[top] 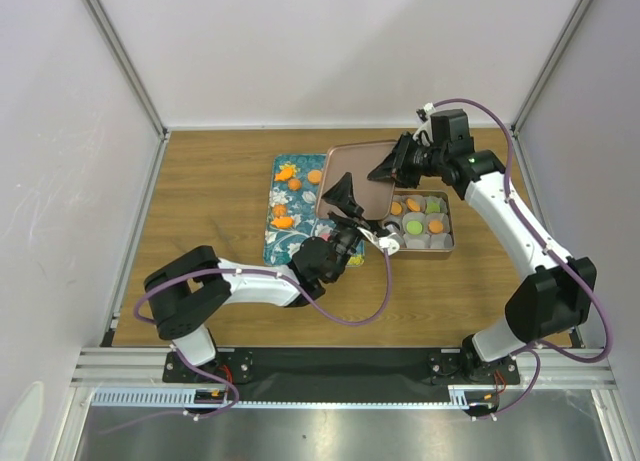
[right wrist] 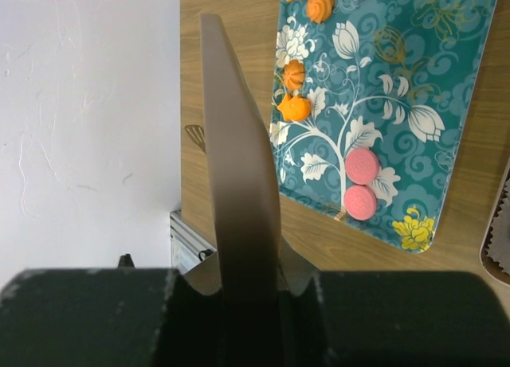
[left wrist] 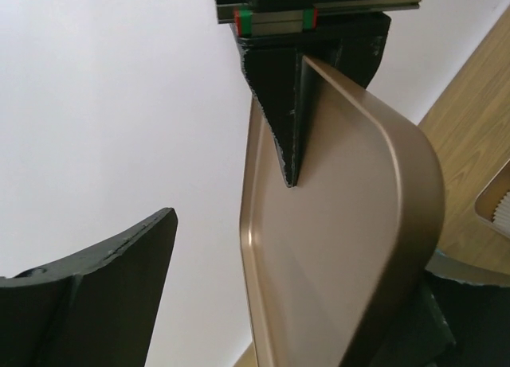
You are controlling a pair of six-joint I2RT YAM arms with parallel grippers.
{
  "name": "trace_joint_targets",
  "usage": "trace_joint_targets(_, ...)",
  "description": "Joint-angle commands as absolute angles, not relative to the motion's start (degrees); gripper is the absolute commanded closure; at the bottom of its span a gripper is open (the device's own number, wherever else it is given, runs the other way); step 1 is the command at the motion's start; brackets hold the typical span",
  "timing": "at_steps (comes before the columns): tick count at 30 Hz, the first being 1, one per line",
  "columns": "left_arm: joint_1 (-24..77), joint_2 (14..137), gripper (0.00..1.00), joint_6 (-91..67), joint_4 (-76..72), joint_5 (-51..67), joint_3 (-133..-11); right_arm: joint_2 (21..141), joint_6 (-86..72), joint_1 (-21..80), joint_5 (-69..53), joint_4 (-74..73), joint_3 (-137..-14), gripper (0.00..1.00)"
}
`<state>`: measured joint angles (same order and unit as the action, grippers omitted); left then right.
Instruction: Pack the cookies
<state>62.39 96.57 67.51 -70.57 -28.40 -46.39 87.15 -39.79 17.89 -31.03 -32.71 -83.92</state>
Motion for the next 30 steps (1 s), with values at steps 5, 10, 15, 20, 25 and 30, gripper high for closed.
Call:
trace_joint_targets(5,61.0,97.6,0.26,72.5,-73.9,-28.9,-49.5,84.0,-38.1,17.8,-31.9,-33.0,-83.3,0.89)
trace_joint_targets(10,60.4,98.3,0.38,72.9,-75.2,-28.7,-49.7,83.5,-38.1,17.9,-32.1,-32.8,-82.4,0.89)
trace_joint_targets(15,60.0,97.9,0.56,72.2,-76.3,-28.7,-50.7,82.6,-37.9,18.1,-32.1,-32.6,-81.0,0.88)
trace_joint_targets(20,60.0,96.3,0.83,69.6,-73.5,-27.9,-51.6,82.2,-37.5,18.0,-31.8,-32.6,-80.0,0.86)
trace_joint_targets(25,60.3,93.1,1.0,66.9,-66.2,-27.7,-52.4,82.5,-36.7,18.0,-30.6,-32.5,-80.6,0.78)
trace_joint_targets(30,60.4,87.8,1.0,55.3,-47.8,-23.6,-55.3,83.1,-32.9,17.8,-25.9,-33.7,-85.2,0.49)
